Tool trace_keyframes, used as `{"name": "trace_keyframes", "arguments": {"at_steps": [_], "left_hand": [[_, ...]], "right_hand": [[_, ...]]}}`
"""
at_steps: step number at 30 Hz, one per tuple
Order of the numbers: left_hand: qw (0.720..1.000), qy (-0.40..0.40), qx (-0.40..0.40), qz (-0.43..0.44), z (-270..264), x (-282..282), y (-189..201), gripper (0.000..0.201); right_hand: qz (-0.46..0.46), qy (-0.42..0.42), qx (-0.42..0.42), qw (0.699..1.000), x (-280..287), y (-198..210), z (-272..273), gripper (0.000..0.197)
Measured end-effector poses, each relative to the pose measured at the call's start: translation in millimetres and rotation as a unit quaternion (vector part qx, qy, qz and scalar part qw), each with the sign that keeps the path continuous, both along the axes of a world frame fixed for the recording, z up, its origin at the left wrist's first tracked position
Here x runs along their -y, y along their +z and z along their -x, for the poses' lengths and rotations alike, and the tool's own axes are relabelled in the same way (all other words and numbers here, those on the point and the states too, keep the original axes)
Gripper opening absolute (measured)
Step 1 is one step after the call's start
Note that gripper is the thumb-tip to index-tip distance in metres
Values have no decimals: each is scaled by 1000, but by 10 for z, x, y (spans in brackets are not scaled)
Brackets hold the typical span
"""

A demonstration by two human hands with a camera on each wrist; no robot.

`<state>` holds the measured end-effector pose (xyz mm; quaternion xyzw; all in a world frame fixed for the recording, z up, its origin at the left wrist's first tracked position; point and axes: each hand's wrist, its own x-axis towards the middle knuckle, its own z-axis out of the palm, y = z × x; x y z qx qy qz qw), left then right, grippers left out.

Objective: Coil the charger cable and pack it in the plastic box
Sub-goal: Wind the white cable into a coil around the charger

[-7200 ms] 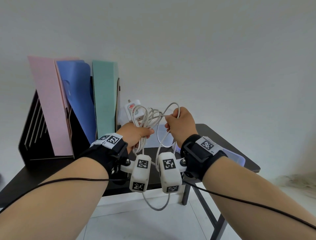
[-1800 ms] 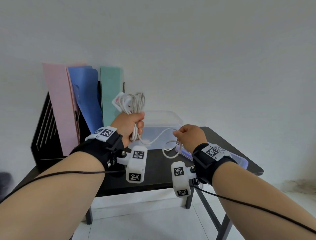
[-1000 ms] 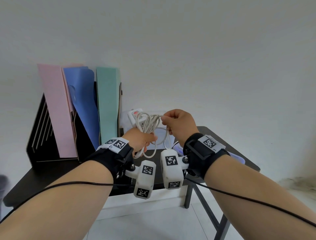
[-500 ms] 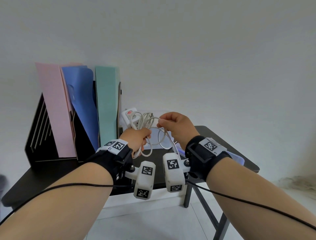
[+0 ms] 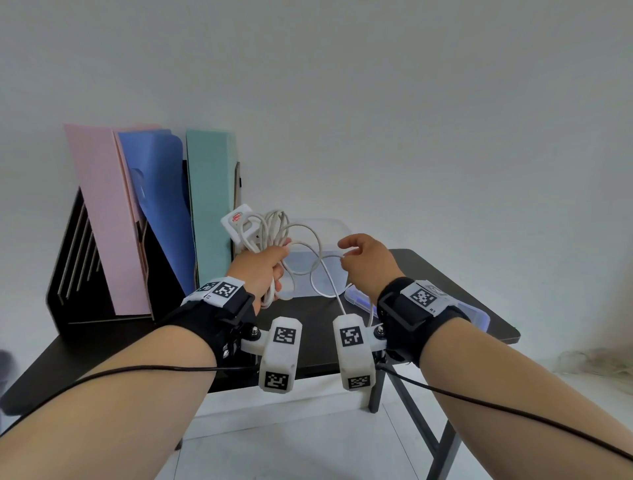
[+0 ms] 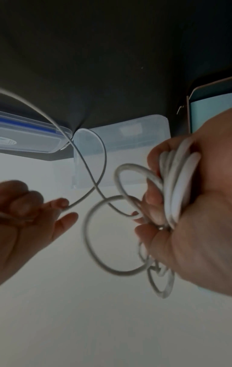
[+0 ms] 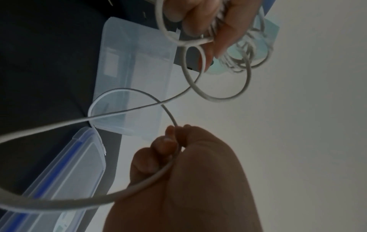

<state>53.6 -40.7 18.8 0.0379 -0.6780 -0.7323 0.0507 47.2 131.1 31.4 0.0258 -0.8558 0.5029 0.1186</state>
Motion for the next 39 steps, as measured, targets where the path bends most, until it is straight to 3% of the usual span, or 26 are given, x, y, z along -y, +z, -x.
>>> {"name": "trace_keyframes", "arguments": {"at_steps": [3,7,11,17,23,29,35,37,39], "left_hand": [[1000,0,-7,-18,-10,-20,2,17],[998,31,12,-61,12,-13,11,13],[998,-9,27,-62,17,5,-31,23],[992,-56,6,-116,3,-60,-24,34],[978,-112,-5,-176,-22,-62,43,34],[953,-205,20,-223,-114,-56,60,44],[944,-255,-10,-211,-178,-7,123,35],[942,-266,-16,-204,-189,9,134,34],[941,-270,-19,-205,-190,21,130,34]], "right_hand": [[-7,-20,8,1000,-12,-18,25,31],[57,-81,-35,994,-57,-31,57,37],[96,-53,-44,993,-81,-22,46,34],[-64,31,-6,997,40,-59,-9,31],[-227,71,16,971,123,-92,-69,44],[-261,45,33,964,196,-140,-60,45],[-306,62,83,946,224,-253,-56,54],[-305,87,73,946,276,-276,-49,48],[-317,100,71,940,356,-286,-47,29]]}}
